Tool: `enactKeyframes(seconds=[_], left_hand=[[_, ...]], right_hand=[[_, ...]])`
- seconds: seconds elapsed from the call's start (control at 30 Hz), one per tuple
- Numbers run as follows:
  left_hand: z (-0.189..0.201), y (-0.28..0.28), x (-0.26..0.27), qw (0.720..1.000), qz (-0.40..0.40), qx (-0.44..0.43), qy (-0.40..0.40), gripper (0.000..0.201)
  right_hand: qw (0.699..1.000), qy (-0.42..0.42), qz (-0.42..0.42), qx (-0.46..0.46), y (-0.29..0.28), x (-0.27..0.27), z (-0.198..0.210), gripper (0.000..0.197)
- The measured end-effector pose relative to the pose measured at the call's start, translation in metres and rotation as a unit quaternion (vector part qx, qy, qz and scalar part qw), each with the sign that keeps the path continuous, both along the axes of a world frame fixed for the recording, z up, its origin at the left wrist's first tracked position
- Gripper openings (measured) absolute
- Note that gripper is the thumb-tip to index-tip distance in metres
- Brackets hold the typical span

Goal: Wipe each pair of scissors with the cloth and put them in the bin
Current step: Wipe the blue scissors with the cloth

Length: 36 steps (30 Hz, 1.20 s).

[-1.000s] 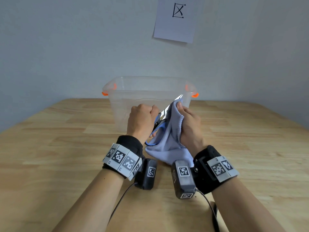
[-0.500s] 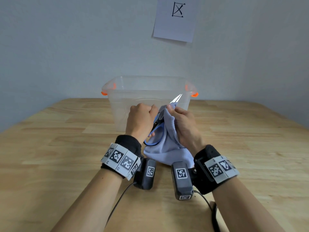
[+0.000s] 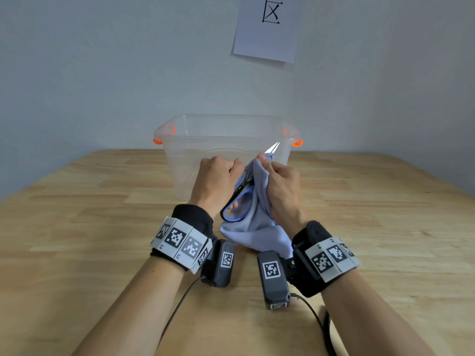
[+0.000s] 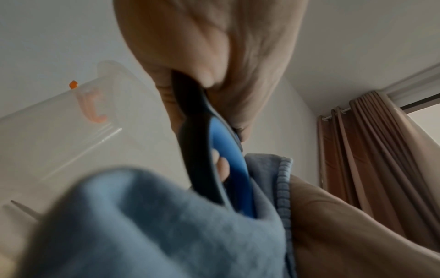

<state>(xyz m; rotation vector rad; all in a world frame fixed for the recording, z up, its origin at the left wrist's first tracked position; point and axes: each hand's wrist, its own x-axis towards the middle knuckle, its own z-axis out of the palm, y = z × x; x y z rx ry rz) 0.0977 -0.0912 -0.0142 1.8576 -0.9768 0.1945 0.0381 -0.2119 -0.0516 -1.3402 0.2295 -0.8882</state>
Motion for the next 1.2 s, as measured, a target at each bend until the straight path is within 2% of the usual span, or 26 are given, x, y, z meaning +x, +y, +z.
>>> enactKeyframes(seconds=[0.13,0.27,0.3,0.37,0.43,0.57,0.67,0.77,0.9,0.93,1.1,1.2], left_hand=[[0.0016,0.0018,-0.0021,1.000,-0.018,0.012,0.006,0.053],[0.0043,0.0034,-0.0024,0.999,-0.028,0.009,0.014,0.051],[0.0042,0.0036,-0.0022,0.999,-0.030,0.009,0.017,0.051],[0.0037,0.0048,-0.0012,0.999,-0.028,0.012,0.027,0.050],[0.0032,0.0060,0.0008,0.999,-0.018,0.013,0.038,0.048],[0.0029,0.0055,0.0033,0.999,0.010,0.016,0.035,0.048],[0.0026,0.0059,0.0032,0.999,0.019,0.005,0.031,0.048],[0.0028,0.0056,0.0030,1.000,0.015,0.008,0.015,0.050],[0.0035,0.0051,0.0022,1.000,-0.001,0.009,-0.011,0.052],[0.0038,0.0049,0.0015,1.000,-0.004,0.007,-0.016,0.053],[0.0055,0.0058,0.0015,1.000,-0.011,0.016,-0.012,0.052],[0.0048,0.0051,0.0028,1.000,-0.004,0.023,0.000,0.051]], right_hand=[[1.000,-0.018,-0.025,0.003,-0.0038,-0.0025,-0.0005,0.063],[0.999,-0.038,-0.016,0.031,-0.0033,-0.0021,0.0032,0.085],[0.998,-0.039,-0.018,0.041,-0.0029,-0.0024,0.0036,0.082],[0.998,-0.036,-0.007,0.054,-0.0038,-0.0028,0.0022,0.063],[0.998,-0.016,0.036,0.047,-0.0035,-0.0044,0.0017,0.047],[0.994,0.012,0.091,0.057,-0.0004,-0.0050,0.0039,0.051],[0.994,0.024,0.097,0.035,-0.0004,-0.0041,0.0019,0.038],[0.996,0.035,0.080,0.010,-0.0010,-0.0051,-0.0005,0.047],[0.999,0.017,0.022,-0.034,0.0042,-0.0046,0.0048,0.080],[0.999,0.011,0.006,-0.042,0.0040,-0.0044,0.0060,0.082],[0.998,-0.008,-0.051,-0.038,0.0009,-0.0051,0.0068,0.058],[0.999,-0.018,-0.044,-0.014,0.0008,-0.0045,0.0059,0.047]])
